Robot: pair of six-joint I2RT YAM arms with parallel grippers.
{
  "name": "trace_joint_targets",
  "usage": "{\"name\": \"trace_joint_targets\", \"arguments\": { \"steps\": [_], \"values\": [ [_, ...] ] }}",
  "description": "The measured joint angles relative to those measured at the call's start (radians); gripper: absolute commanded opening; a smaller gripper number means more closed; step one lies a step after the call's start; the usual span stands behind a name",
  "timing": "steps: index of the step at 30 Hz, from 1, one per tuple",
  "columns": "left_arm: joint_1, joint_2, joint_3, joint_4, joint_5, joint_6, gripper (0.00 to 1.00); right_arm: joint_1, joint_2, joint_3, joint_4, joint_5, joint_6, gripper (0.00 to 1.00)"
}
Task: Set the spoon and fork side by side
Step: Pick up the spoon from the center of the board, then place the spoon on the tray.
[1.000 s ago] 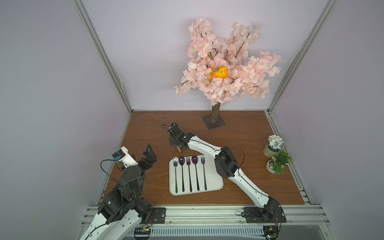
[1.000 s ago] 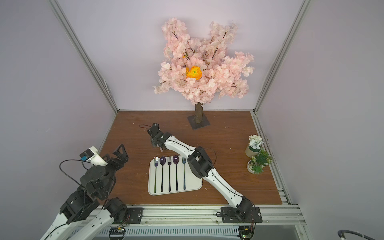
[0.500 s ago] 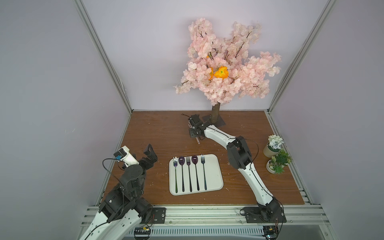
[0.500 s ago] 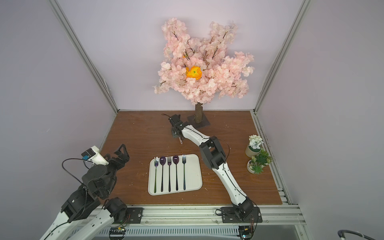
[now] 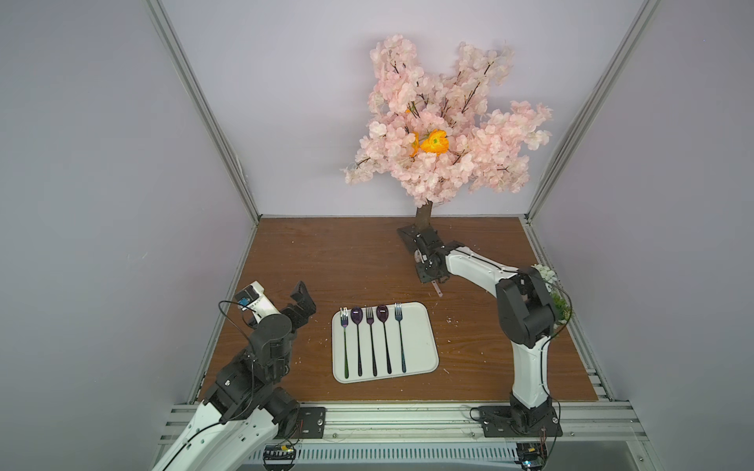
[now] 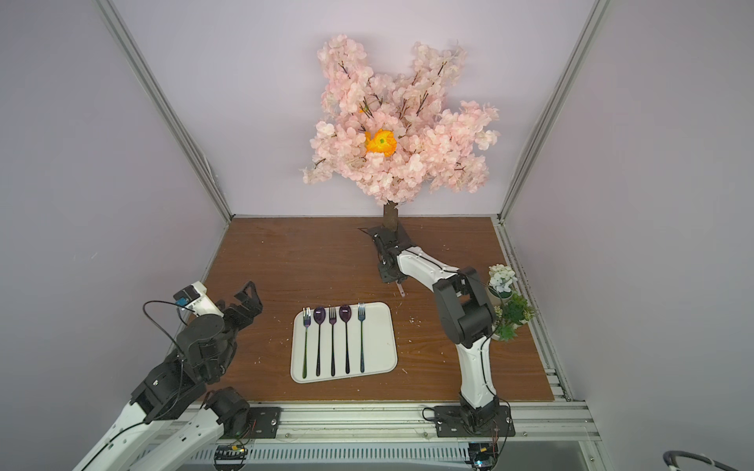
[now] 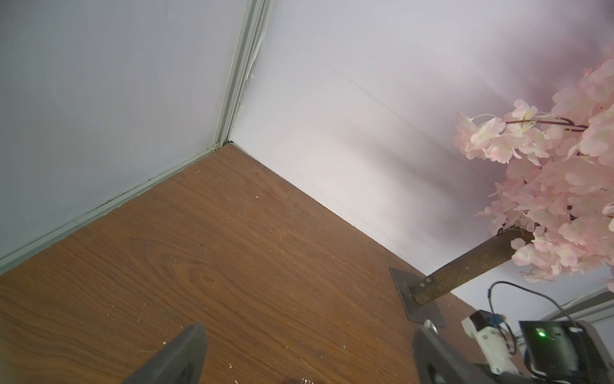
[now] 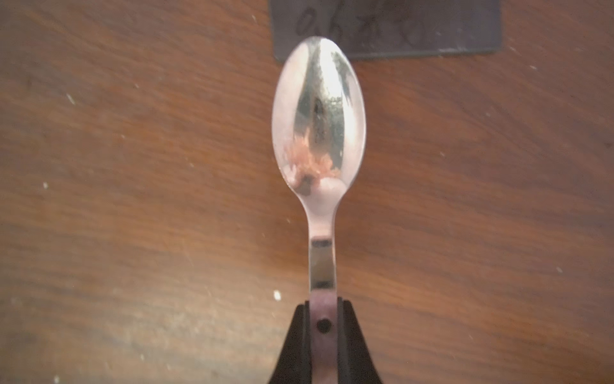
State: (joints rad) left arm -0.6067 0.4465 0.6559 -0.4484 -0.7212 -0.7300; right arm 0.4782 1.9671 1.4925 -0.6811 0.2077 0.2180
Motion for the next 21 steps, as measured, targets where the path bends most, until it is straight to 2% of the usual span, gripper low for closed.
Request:
{"name": "trace_joint_targets", "arguments": {
  "steps": [5,10,16,21],
  "values": [
    [0.0,0.012,-0.002,0.001,0.012,-0.011,0.99,0.005,-0.157,-0.158,0.044,-0.005,0.037,0.05],
    [0.0,0.021,-0.005,0.004,0.019,-0.011,0.99,0.042,-0.353,-0.352,0.103,-0.055,0.154,0.05],
    [0.0,0.021,-0.006,0.007,0.019,-0.002,0.99,0.209,-0.591,-0.566,0.206,-0.109,0.386,0.04],
    [0.0,0.018,-0.006,0.008,0.019,0.006,0.99,0.327,-0.634,-0.745,0.335,-0.157,0.564,0.04]
  ]
}}
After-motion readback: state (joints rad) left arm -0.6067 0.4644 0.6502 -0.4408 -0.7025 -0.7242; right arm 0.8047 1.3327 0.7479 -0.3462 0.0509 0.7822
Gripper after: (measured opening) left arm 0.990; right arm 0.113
